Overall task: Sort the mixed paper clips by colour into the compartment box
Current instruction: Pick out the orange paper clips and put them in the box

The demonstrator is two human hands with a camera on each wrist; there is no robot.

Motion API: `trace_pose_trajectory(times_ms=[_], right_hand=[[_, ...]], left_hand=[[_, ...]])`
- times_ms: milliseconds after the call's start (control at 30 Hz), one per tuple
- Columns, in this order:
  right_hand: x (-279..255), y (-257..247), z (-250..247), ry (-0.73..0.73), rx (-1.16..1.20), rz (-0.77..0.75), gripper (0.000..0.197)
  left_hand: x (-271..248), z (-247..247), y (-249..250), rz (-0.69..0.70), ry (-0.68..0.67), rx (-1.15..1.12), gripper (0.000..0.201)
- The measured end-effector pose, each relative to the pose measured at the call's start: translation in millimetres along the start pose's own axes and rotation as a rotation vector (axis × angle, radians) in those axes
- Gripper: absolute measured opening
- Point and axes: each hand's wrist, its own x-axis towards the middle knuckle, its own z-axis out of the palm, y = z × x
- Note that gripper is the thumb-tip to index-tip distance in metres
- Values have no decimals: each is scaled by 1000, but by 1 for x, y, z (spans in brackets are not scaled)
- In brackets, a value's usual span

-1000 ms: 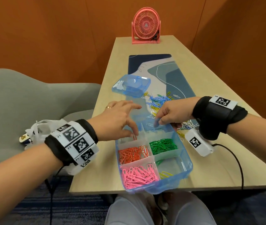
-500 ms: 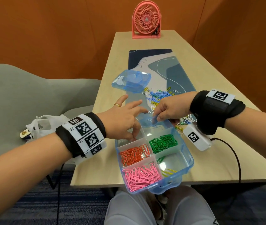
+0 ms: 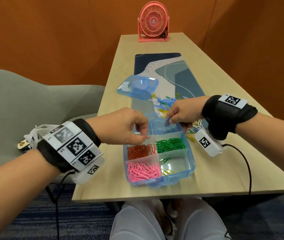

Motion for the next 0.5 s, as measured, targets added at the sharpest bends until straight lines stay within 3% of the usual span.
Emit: trace_pose_trajectory(times_ms=[133, 333, 500], right_hand=[[3, 2, -6, 66, 102, 30, 26], [22, -4, -18, 142, 258, 66, 24], [38, -5, -31, 190, 312, 154, 22]], left_hand=[[4, 10, 2, -75, -120, 170, 7], [4, -5, -5, -126, 91, 144, 31], [-5, -6, -6, -151, 86, 88, 47]])
